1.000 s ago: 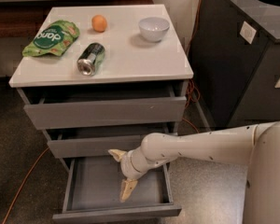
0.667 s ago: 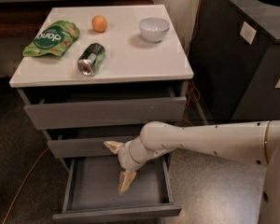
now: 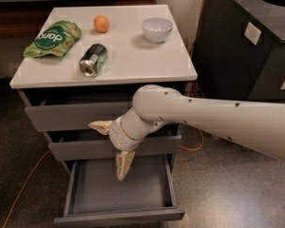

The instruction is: Place green can into bottom drawer

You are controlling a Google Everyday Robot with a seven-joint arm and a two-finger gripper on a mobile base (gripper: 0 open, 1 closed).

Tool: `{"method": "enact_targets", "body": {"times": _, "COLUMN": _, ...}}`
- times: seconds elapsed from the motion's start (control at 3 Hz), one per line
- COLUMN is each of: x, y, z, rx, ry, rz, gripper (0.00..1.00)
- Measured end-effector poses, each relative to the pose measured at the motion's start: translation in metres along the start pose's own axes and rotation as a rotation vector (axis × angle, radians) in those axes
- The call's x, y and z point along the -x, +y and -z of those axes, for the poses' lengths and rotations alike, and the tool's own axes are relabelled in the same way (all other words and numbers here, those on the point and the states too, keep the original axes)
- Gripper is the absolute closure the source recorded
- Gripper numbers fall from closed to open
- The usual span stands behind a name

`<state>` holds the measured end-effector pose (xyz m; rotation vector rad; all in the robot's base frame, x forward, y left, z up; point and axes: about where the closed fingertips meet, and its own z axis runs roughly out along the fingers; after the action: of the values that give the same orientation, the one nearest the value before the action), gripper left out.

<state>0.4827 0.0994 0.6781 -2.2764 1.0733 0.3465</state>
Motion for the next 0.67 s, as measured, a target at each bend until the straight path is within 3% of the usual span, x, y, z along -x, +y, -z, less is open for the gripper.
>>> {"method": "enact_targets", "body": {"times": 0.67, "x": 0.051, "y": -0.050, "z": 0.052, "rx": 0.088, "ry": 0.037, "rz": 0.192, "gripper": 0.00}}
